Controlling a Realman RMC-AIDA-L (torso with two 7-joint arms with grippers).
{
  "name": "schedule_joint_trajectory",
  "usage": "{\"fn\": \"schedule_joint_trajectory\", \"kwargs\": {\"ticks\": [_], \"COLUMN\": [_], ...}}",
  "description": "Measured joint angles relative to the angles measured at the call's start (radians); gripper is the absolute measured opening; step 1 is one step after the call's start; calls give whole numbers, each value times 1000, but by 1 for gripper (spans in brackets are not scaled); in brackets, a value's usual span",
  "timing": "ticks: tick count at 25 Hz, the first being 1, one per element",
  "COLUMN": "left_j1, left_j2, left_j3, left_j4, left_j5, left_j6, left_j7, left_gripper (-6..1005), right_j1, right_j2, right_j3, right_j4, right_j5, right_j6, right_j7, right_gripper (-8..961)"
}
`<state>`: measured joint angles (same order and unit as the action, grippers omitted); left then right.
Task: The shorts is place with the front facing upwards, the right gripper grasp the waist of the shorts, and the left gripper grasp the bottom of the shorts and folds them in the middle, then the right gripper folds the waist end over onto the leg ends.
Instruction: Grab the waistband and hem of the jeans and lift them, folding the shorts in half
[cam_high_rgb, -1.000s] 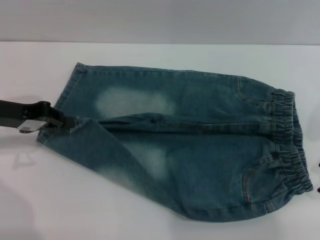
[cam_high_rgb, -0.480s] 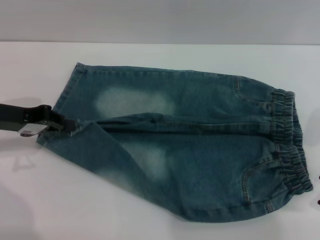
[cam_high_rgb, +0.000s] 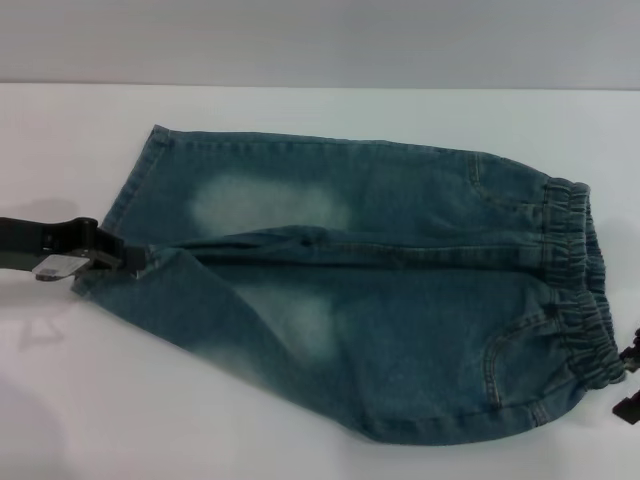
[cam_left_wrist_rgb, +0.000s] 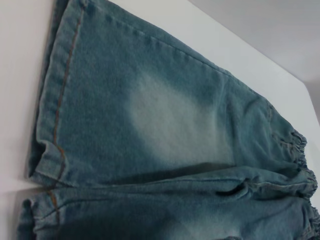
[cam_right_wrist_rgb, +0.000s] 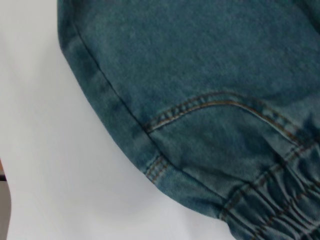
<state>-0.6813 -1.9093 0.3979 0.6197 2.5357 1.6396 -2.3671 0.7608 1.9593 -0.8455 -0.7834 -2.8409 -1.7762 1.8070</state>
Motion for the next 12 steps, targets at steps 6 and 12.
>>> {"fn": "schedule_joint_trajectory", "kwargs": {"ticks": [6,12], "left_j1": [4,5], "left_j2": [-1,1], "left_j3": [0,1], "left_j4": [0,0], "left_j5": [0,0], "left_j6": [0,-2], "left_j7": [1,2], "left_gripper": [68,70], "right_j1": [7,13], "right_j2": [25,31], "right_j3": [-36,-30], "right_j4": [-6,-52], "right_j5": [-1,6], "right_j6": [0,-14], "right_j7": [0,-1], "right_gripper": [751,751]}}
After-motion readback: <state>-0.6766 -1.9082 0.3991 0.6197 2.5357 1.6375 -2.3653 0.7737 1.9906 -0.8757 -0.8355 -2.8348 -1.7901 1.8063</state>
